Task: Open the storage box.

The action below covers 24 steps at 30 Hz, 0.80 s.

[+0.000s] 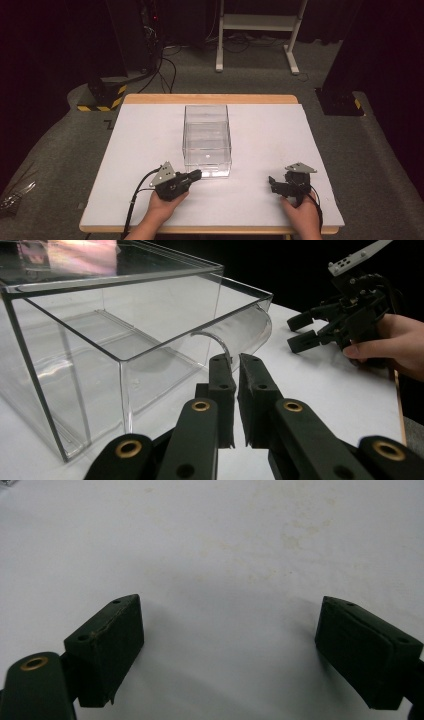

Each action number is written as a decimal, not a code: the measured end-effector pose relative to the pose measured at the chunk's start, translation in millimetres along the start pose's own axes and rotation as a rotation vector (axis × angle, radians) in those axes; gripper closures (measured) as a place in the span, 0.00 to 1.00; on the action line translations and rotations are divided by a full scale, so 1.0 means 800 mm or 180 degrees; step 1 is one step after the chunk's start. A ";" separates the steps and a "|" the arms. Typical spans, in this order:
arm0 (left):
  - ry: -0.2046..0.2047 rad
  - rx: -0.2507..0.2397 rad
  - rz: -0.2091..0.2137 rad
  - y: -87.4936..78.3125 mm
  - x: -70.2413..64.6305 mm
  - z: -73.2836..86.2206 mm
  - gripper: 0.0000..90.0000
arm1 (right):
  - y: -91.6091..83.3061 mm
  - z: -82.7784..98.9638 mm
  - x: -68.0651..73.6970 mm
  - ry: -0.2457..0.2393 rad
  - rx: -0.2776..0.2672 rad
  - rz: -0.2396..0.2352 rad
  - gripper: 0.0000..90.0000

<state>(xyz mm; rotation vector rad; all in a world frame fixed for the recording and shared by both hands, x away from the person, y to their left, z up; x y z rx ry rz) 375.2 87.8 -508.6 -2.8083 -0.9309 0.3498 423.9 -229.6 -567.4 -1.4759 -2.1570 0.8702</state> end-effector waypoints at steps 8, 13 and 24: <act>0.0046 0.0062 0.0018 -0.008 -0.013 0.003 0.94 | 0.000 0.000 0.000 -0.0002 -0.0003 0.0001 0.14; 0.0051 0.0071 0.0040 -0.013 -0.021 0.006 0.95 | 0.000 0.000 0.000 -0.0002 -0.0003 0.0001 0.14; 0.0115 0.0142 0.0142 -0.030 -0.045 0.014 0.95 | 0.000 0.000 0.000 -0.0002 -0.0002 0.0000 0.14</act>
Point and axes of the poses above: each handheld gripper's, and its own axes: y roughly forward along the jaws, z roughly out of its underside, x roughly to its left, the point moved 9 cm from there along y, roughly forward along the jaws, and after that the axes turned 2 degrees about -x, right-handed, at the moved point
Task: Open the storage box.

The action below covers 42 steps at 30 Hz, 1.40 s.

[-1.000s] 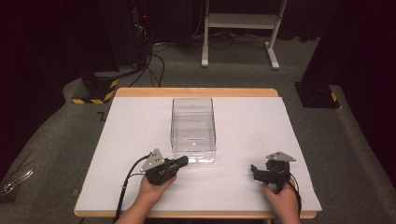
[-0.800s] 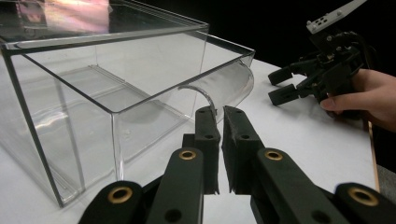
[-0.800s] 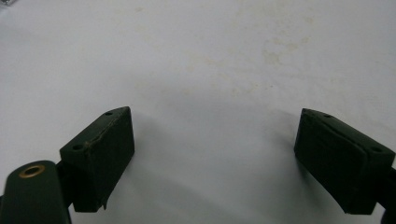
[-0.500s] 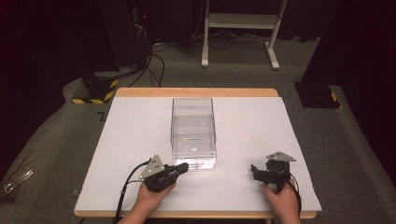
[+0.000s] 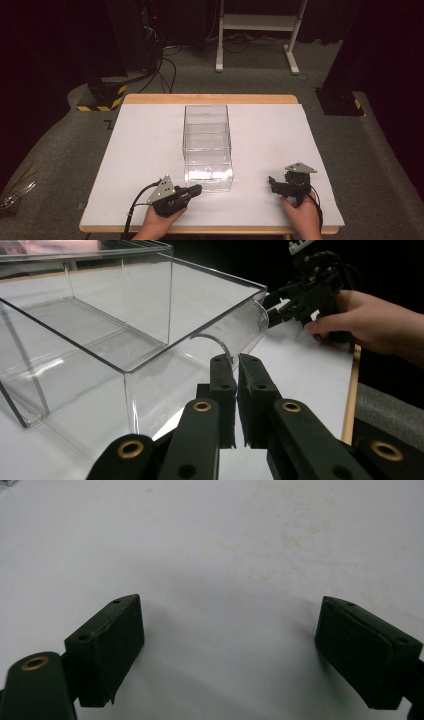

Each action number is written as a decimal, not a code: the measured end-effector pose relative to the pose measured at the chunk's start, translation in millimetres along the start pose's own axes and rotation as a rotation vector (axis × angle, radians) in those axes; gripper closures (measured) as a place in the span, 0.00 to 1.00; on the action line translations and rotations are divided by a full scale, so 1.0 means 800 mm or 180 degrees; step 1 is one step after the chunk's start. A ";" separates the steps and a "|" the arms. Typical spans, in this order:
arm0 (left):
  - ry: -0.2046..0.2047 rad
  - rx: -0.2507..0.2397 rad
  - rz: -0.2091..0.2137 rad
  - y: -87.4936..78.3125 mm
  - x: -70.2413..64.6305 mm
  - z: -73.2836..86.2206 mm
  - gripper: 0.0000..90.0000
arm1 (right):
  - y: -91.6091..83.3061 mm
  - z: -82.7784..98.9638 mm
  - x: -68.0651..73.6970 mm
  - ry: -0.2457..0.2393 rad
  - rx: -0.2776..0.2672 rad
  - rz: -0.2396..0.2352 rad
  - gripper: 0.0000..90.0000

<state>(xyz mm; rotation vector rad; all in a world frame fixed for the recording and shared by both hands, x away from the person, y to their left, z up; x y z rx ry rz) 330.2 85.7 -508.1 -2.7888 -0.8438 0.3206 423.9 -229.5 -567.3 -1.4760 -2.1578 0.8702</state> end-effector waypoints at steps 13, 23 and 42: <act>0.0017 0.0044 0.0086 -0.015 -0.021 0.013 0.95 | 0.000 0.000 0.000 -0.0001 0.0001 0.0000 0.14; -0.0004 0.0020 0.0100 -0.018 -0.024 0.016 0.95 | 0.000 0.000 0.000 -0.0001 -0.0001 0.0000 0.14; -0.0097 -0.0257 -0.0031 -0.051 -0.010 -0.020 0.78 | 0.000 0.000 0.000 -0.0002 0.0000 0.0000 0.14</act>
Point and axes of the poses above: each handheld gripper's, and its own axes: y roughly forward along the jaws, z roughly out of its underside, x roughly to its left, the point moved 9 cm from there along y, roughly forward along the jaws, and after that the axes turned 2 degrees about -x, right-handed, at the moved point
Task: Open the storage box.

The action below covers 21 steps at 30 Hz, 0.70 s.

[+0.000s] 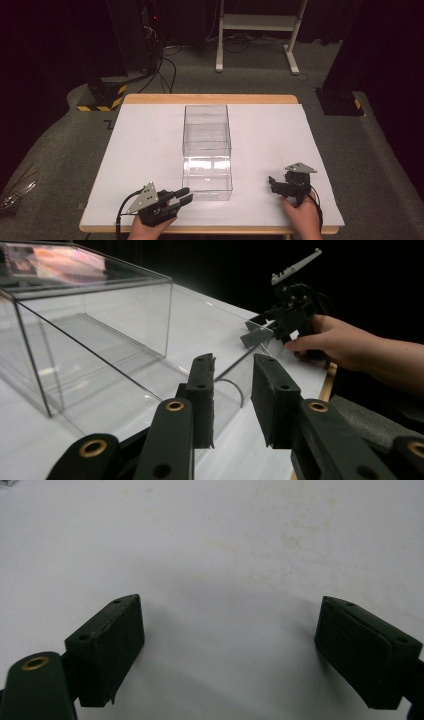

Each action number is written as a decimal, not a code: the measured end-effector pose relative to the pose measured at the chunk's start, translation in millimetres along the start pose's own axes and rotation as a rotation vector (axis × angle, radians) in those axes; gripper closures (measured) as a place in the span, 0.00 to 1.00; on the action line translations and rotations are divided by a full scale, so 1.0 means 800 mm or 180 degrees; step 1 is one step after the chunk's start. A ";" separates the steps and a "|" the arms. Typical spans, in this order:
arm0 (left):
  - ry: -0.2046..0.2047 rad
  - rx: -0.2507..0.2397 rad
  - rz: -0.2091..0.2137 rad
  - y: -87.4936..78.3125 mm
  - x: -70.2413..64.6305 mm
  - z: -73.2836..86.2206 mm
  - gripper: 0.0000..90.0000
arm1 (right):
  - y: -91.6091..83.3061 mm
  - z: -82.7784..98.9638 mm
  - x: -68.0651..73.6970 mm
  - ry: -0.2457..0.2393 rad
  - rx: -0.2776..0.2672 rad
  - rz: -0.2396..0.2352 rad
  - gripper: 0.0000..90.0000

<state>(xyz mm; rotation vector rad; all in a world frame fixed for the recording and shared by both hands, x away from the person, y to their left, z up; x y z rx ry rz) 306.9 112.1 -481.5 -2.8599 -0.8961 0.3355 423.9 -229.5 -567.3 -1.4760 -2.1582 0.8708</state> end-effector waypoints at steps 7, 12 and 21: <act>-0.0018 -0.0099 -0.0153 -0.011 0.021 -0.010 0.78 | 0.000 0.000 0.000 0.0000 -0.0001 0.0001 0.14; 0.0016 -0.0097 -0.0388 -0.025 0.047 -0.009 0.77 | 0.000 0.000 0.000 0.0000 -0.0002 0.0000 0.14; -0.0010 0.0029 -0.1087 -0.060 0.124 0.010 0.65 | 0.000 0.000 0.000 -0.0003 -0.0003 -0.0001 0.14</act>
Point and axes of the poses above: each handheld gripper's, and its own axes: y roughly forward along the jaws, z roughly out of its underside, x roughly to its left, the point moved 9 cm from there along y, roughly forward along the jaws, and after that the axes turned 2 degrees about -x, right-handed, at the moved point
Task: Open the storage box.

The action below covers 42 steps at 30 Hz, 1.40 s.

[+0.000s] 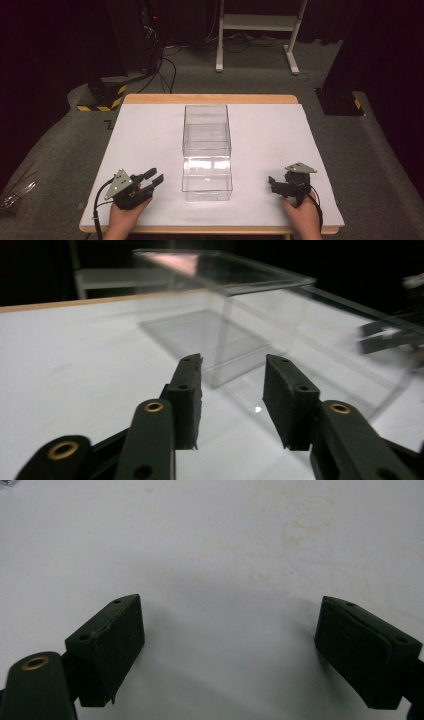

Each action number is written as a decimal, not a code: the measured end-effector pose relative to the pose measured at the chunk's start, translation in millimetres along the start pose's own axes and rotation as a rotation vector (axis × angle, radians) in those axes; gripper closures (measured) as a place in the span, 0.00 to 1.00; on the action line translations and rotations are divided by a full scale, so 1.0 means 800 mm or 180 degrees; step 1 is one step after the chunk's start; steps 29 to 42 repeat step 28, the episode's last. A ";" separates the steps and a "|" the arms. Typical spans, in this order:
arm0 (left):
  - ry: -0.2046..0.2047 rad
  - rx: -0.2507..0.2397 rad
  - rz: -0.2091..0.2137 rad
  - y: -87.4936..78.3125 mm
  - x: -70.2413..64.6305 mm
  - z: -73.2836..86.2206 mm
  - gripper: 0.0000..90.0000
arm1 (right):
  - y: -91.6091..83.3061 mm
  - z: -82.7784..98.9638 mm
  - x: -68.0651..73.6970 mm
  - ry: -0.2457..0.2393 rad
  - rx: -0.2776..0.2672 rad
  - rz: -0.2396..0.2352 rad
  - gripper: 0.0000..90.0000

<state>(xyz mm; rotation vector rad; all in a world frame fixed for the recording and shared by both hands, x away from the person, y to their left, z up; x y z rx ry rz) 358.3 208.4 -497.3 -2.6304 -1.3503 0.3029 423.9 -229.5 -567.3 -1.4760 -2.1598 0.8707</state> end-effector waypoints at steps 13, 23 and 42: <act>0.0003 0.0999 -0.0839 0.001 0.086 0.067 0.49 | 0.000 0.000 0.000 0.0002 0.0000 0.0001 0.14; 0.0011 0.1345 -0.0806 0.011 0.083 0.079 0.37 | -0.001 0.000 0.001 0.0003 0.0007 0.0002 0.14; 0.0019 0.1344 -0.0808 0.011 0.083 0.079 0.37 | 0.000 0.000 0.000 0.0011 0.0004 0.0000 0.14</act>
Point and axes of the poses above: each handheld gripper's, and its own axes: y roughly forward along the jaws, z roughly out of its underside, x roughly to its left, the point moved 9 cm from there along y, roughly forward along the jaws, and after that the axes turned 2 degrees about -x, right-handed, at the moved point
